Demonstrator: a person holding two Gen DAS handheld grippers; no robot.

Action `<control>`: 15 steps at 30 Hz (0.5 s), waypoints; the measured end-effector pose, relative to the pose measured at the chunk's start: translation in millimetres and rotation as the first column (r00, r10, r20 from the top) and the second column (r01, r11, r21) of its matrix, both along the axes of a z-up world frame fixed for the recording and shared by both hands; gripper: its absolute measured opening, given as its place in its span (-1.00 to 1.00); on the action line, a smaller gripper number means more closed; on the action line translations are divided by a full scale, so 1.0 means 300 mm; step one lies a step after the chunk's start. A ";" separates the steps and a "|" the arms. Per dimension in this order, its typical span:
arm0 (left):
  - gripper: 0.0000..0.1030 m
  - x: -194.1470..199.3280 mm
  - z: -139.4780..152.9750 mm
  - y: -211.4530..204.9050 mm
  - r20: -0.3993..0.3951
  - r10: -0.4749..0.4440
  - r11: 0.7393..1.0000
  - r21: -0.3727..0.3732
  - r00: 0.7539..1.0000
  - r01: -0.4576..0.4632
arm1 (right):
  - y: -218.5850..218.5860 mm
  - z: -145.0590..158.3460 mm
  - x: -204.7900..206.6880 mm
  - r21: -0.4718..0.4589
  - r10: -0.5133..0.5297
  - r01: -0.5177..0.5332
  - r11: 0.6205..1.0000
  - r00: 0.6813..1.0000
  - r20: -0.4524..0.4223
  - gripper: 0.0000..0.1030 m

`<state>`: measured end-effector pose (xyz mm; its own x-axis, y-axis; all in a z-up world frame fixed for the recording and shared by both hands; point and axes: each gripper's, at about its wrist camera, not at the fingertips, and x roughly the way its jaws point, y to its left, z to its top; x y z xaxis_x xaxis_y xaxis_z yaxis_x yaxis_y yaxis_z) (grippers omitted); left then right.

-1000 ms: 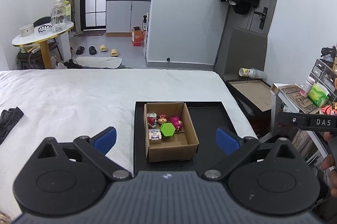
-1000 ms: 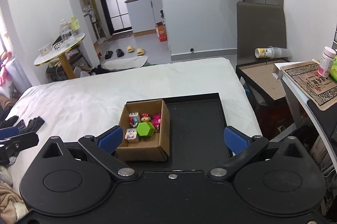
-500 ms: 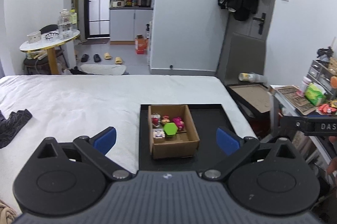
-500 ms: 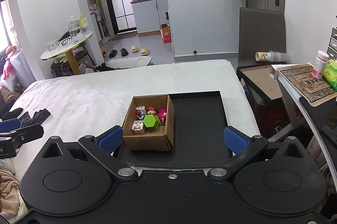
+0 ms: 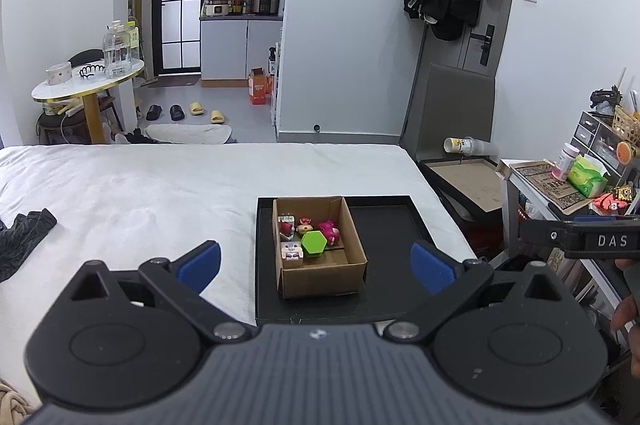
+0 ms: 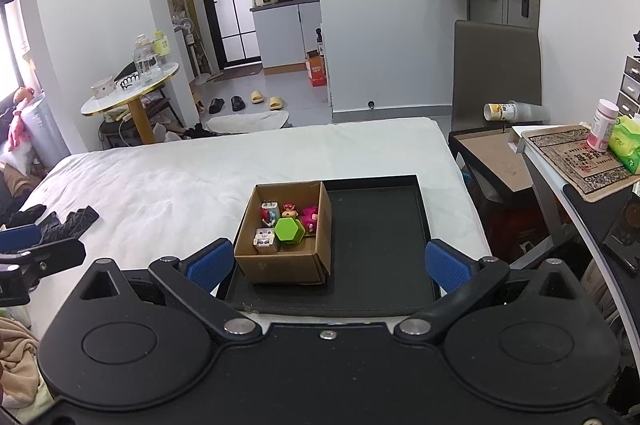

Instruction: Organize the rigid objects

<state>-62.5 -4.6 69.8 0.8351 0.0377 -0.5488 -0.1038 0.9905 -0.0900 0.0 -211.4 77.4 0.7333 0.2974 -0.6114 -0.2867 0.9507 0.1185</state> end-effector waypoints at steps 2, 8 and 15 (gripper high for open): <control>0.96 0.001 -0.001 0.003 -0.003 0.002 1.000 0.001 1.000 -0.002 | 0.002 -0.004 -0.003 -0.001 0.002 -0.002 1.000 1.000 -0.003 1.00; 0.96 0.003 -0.008 -0.004 -0.007 0.016 1.000 0.021 1.000 -0.016 | 0.000 -0.016 0.010 -0.005 0.003 -0.003 1.000 1.000 -0.020 1.00; 0.96 0.004 -0.011 -0.002 -0.017 0.012 1.000 0.005 1.000 -0.012 | -0.003 -0.019 0.006 0.005 0.012 -0.011 1.000 0.999 -0.036 1.00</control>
